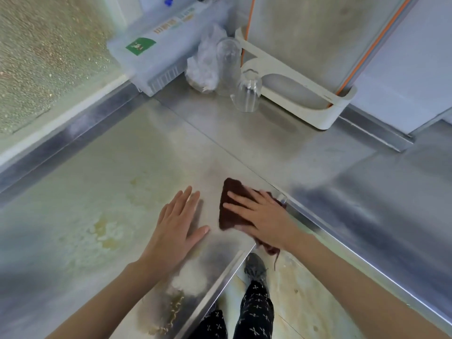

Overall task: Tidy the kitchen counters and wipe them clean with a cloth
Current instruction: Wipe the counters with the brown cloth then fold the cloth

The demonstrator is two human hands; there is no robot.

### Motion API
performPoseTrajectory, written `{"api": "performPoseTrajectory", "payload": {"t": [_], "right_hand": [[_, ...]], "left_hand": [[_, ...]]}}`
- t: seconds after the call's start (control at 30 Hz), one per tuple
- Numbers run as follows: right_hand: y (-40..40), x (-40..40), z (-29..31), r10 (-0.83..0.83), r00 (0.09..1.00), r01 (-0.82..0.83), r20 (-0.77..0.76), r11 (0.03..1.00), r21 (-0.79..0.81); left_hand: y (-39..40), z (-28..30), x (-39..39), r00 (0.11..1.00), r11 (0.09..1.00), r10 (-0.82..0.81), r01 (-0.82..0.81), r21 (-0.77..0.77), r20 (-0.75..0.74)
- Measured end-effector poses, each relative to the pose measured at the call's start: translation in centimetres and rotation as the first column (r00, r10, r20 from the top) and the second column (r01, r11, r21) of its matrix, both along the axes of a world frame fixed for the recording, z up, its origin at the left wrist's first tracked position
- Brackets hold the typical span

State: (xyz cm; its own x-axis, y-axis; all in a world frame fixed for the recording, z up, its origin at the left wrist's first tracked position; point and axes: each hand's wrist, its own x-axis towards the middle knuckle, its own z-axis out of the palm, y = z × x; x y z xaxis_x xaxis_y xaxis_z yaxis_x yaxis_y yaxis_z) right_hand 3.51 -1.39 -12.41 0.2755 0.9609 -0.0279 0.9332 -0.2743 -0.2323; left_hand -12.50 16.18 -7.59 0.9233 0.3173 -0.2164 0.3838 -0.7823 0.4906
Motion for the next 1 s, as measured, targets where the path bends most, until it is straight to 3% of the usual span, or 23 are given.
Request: {"api": "performPoseTrajectory", "payload": {"t": [0.1,0.17,0.2,0.27,0.37,0.47,0.6,0.67,0.73,0.77,0.87,0.93,1.0], "right_hand": [[3.7,5.9,1.0,-0.388,0.915,0.386,-0.107,0.922,-0.041],[5.3,6.9,1.0,-0.488,0.860,0.483,-0.149,0.873,-0.069],[5.3,6.4,0.9,-0.447,0.882,0.446,-0.148,0.894,-0.048],[3.9,4.2,0.6,-0.199,0.974,0.202,-0.105,0.979,0.027],[1.4,2.6,-0.2,0.125,0.992,-0.126,0.020,0.992,0.020],[4.5,7.1,0.2,0.125,0.992,-0.125,0.004,0.992,-0.018],[13.3,12.5,0.8,-0.118,0.988,0.117,-0.098,0.993,-0.018],[15.2,12.5,1.0,-0.158,0.971,0.164,-0.178,0.986,0.018],[14.2,11.7,1.6,-0.042,0.948,0.073,-0.316,0.994,0.087],[13.1,11.3,1.4,0.089,0.947,-0.054,-0.307,0.991,0.118],[11.0,11.9,0.4,0.506,0.858,-0.497,-0.091,0.861,0.108],[13.7,13.9,0.3,0.573,0.816,-0.572,-0.076,0.819,0.037],[18.8,15.0,0.7,0.471,0.878,-0.472,-0.085,0.882,0.019]], "left_hand": [[0.9,0.0,-0.1,0.999,1.000,0.031,-0.031,0.002,-0.007],[1.1,0.1,-0.1,0.999,0.999,0.051,-0.051,-0.006,-0.005],[1.2,0.2,-0.1,0.998,0.998,0.059,-0.059,-0.012,-0.007],[1.3,0.2,0.2,0.996,0.996,0.083,-0.083,-0.020,-0.014],[1.6,-0.1,1.6,0.993,0.993,0.117,-0.118,-0.032,-0.023],[2.3,-0.2,3.4,0.988,0.988,0.150,-0.151,-0.029,-0.020],[3.4,0.0,5.5,0.980,0.980,0.198,-0.199,-0.011,-0.027],[4.1,0.2,6.0,0.970,0.971,0.240,-0.240,-0.007,-0.036],[4.7,0.4,6.0,0.955,0.957,0.290,-0.291,-0.005,-0.055],[4.9,0.4,6.0,0.945,0.947,0.320,-0.321,-0.006,-0.065],[5.5,0.2,6.0,0.916,0.919,0.392,-0.394,-0.009,-0.087],[6.1,-0.1,6.1,0.906,0.909,0.415,-0.417,-0.006,-0.086],[6.8,-0.2,6.4,0.895,0.897,0.439,-0.441,-0.012,-0.083]]}}
